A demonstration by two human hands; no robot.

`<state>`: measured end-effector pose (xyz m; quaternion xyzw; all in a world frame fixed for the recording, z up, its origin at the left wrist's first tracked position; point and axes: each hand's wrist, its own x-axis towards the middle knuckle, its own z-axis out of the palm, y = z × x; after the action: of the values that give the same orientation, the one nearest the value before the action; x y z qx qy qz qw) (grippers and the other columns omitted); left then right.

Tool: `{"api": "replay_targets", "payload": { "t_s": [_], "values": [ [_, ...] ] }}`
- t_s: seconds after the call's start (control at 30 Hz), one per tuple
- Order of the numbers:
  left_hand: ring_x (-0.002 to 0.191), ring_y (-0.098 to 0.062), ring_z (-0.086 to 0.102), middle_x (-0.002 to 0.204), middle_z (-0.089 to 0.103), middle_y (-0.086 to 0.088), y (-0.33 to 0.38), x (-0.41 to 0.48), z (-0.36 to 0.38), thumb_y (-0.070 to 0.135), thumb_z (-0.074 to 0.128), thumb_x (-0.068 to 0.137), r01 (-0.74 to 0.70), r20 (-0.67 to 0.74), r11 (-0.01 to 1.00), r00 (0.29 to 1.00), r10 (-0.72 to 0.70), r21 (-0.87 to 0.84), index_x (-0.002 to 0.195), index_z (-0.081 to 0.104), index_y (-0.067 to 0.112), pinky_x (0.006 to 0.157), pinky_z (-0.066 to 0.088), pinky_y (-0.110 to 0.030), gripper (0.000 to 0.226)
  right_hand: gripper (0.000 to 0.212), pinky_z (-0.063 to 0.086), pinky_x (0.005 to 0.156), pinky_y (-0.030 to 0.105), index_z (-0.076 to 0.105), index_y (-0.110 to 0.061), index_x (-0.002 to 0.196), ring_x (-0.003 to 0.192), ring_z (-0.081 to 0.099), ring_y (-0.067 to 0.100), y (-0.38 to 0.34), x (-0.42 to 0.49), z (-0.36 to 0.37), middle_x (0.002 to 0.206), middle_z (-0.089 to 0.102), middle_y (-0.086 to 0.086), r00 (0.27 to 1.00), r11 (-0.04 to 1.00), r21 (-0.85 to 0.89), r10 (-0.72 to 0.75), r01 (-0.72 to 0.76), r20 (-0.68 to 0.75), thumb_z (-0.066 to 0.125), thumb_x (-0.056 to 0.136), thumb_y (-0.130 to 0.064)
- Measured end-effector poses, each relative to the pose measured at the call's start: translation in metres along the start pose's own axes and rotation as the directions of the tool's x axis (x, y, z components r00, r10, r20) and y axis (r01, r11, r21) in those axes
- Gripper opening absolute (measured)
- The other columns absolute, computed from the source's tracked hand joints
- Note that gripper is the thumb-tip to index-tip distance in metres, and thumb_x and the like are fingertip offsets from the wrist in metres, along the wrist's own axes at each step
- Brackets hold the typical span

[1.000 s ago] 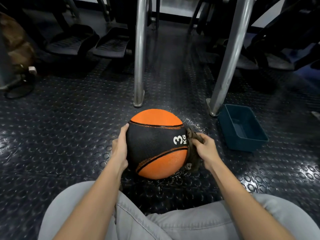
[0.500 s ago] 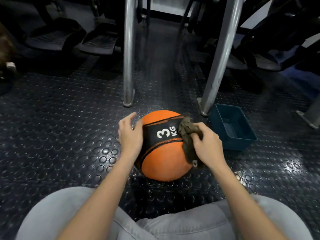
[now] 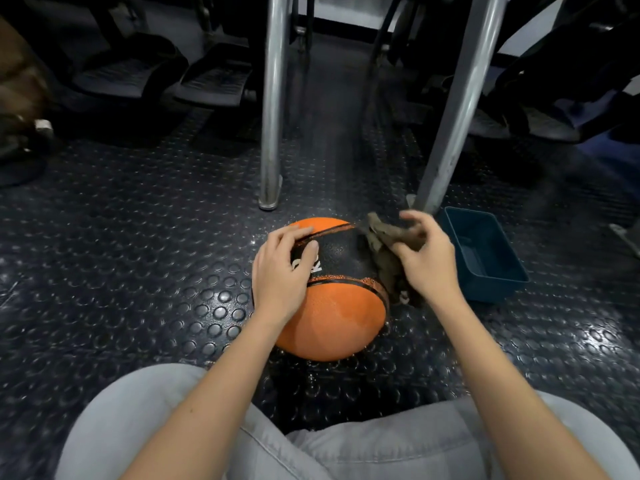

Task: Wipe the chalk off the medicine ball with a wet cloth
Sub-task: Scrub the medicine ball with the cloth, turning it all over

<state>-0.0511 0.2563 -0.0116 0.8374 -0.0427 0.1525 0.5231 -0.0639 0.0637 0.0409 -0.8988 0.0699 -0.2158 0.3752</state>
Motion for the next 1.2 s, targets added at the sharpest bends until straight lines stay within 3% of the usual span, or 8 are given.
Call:
{"api": "replay_targets", "payload": {
  "t_s": [0.17,0.37,0.57,0.7,0.8,0.9,1.03,1.2],
  "values": [
    [0.110,0.003,0.039,0.117,0.046,0.021,-0.001,-0.007,0.003,0.058,0.036,0.083,-0.102,0.008,0.995,0.995,0.102,0.019,0.116,0.063,0.030,0.099,0.037,-0.039,0.050,0.036,0.042,0.083,0.025,0.069,-0.014,0.103,0.088,0.053,0.020,-0.020,-0.027,0.016,0.091,0.054,0.001,0.911,0.915,-0.002,-0.401,0.403,0.099,0.053,0.076,0.004],
    [0.111,0.008,0.033,0.120,0.044,0.026,0.004,-0.028,0.009,0.057,0.042,0.084,-0.178,0.017,0.983,0.984,0.177,0.055,0.114,0.063,0.034,0.097,0.025,-0.025,0.043,0.031,0.041,0.090,0.034,0.067,-0.018,0.107,0.105,0.055,0.030,0.036,-0.001,-0.004,0.105,0.060,0.010,0.996,0.970,-0.239,0.068,-0.052,0.058,0.054,0.085,0.000],
    [0.116,-0.005,0.045,0.119,0.047,0.023,0.002,-0.027,0.008,0.052,0.047,0.083,-0.245,0.054,0.967,0.969,0.241,0.070,0.109,0.066,0.028,0.102,0.024,-0.028,0.041,0.037,0.043,0.080,0.020,0.069,-0.015,0.101,0.085,0.055,0.013,-0.008,-0.031,0.001,0.093,0.060,0.005,0.935,0.940,-0.011,-0.338,0.341,0.107,0.056,0.076,0.009],
    [0.114,0.005,0.039,0.118,0.044,0.032,0.003,-0.027,0.006,0.054,0.047,0.083,-0.236,0.079,0.971,0.969,0.233,0.031,0.111,0.062,0.038,0.099,0.020,-0.015,0.036,0.031,0.044,0.090,0.030,0.069,-0.017,0.100,0.100,0.059,0.025,0.045,-0.012,-0.001,0.099,0.064,0.008,0.994,0.988,-0.152,0.001,0.015,0.108,0.056,0.082,0.005],
    [0.112,0.009,0.037,0.116,0.043,0.035,0.002,-0.026,0.003,0.055,0.047,0.082,-0.208,0.052,0.978,0.977,0.208,0.001,0.108,0.056,0.044,0.099,0.027,-0.025,0.030,0.023,0.042,0.088,0.023,0.065,-0.020,0.098,0.102,0.060,0.017,0.042,-0.006,-0.005,0.099,0.065,-0.003,0.985,0.986,0.017,0.166,-0.167,0.038,0.059,0.086,-0.002],
    [0.110,0.009,0.038,0.114,0.043,0.035,0.000,-0.023,-0.001,0.056,0.046,0.080,-0.149,0.037,0.989,0.988,0.150,-0.025,0.105,0.053,0.047,0.101,0.034,-0.033,0.028,0.022,0.042,0.086,0.014,0.065,-0.018,0.102,0.094,0.056,0.005,-0.004,-0.015,-0.006,0.097,0.064,-0.007,0.998,0.972,0.223,-0.068,0.066,0.003,0.058,0.087,-0.004],
    [0.107,0.016,0.038,0.110,0.041,0.034,-0.002,-0.017,-0.005,0.055,0.044,0.078,-0.104,0.022,0.994,0.994,0.105,-0.044,0.103,0.055,0.042,0.102,0.036,-0.034,0.031,0.028,0.037,0.084,0.011,0.065,-0.012,0.108,0.091,0.052,0.009,-0.003,-0.038,0.013,0.096,0.054,-0.001,0.947,0.952,0.085,-0.302,0.294,0.109,0.052,0.084,-0.003],
    [0.111,-0.006,0.049,0.110,0.043,0.025,0.012,-0.015,-0.007,0.051,0.046,0.078,-0.065,0.080,0.997,0.995,0.062,0.033,0.107,0.062,0.035,0.097,0.042,-0.038,0.037,0.029,0.040,0.087,0.030,0.062,-0.015,0.117,0.106,0.054,0.027,0.045,-0.012,0.010,0.109,0.056,0.009,0.986,0.981,-0.154,0.136,-0.120,0.096,0.050,0.092,-0.005]
  ]
}}
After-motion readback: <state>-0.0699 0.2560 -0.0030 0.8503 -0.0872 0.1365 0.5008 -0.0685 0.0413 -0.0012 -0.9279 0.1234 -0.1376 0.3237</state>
